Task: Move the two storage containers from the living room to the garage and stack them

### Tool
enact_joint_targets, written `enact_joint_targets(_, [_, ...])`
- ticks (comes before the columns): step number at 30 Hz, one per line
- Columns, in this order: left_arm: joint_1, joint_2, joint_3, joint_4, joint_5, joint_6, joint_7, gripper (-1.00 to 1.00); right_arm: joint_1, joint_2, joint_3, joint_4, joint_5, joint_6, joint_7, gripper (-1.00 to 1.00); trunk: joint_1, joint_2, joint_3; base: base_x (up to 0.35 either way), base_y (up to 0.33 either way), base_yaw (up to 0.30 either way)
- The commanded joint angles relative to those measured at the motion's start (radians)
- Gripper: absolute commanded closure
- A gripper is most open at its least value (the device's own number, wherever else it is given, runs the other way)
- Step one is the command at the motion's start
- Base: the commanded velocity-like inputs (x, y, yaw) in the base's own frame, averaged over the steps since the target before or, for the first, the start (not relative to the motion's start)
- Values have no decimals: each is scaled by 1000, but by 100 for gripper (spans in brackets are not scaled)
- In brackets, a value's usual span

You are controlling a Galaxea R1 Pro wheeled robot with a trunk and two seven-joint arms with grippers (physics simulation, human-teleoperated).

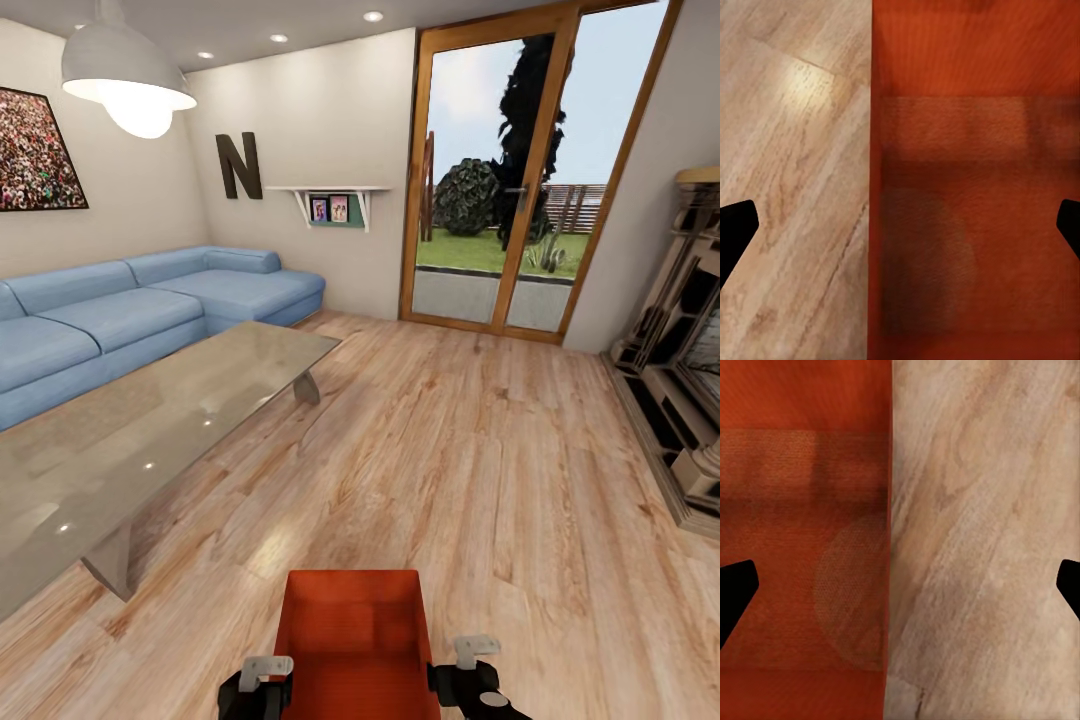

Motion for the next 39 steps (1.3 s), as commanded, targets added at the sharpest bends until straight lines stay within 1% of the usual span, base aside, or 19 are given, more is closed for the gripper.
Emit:
enact_joint_targets(1, [-1, 0, 8, 1, -11, -4, 3, -100, -1, 0, 5, 1, 0, -2, -5, -100, 0, 0, -1, 0, 0, 0])
enact_joint_targets(10, [0, 2, 8, 1, -11, -4, 3, -100, -1, 0, 5, 1, 0, -2, -5, -100, 0, 0, -1, 0, 0, 0])
enact_joint_targets(17, [-1, 13, 8, 1, -9, -4, 3, -100, -1, 0, 5, 0, 0, -2, -5, -100, 0, 0, -1, 0, 0, 0])
enact_joint_targets(25, [-1, 15, 8, 1, -9, -4, 3, -100, -1, 0, 5, 1, 0, -2, -5, -100, 0, 0, -1, 0, 0, 0])
enact_joint_targets(35, [-1, 15, 8, 1, -11, -4, 3, -100, -1, 0, 5, 1, 0, -2, -5, -100, 38, -70, -32, 0, 0, 0])
enact_joint_targets(39, [-1, 15, 8, 1, -10, -4, 3, -100, -1, 0, 5, 1, 0, -2, -5, -100, 38, -70, -32, 0, 0, 0])
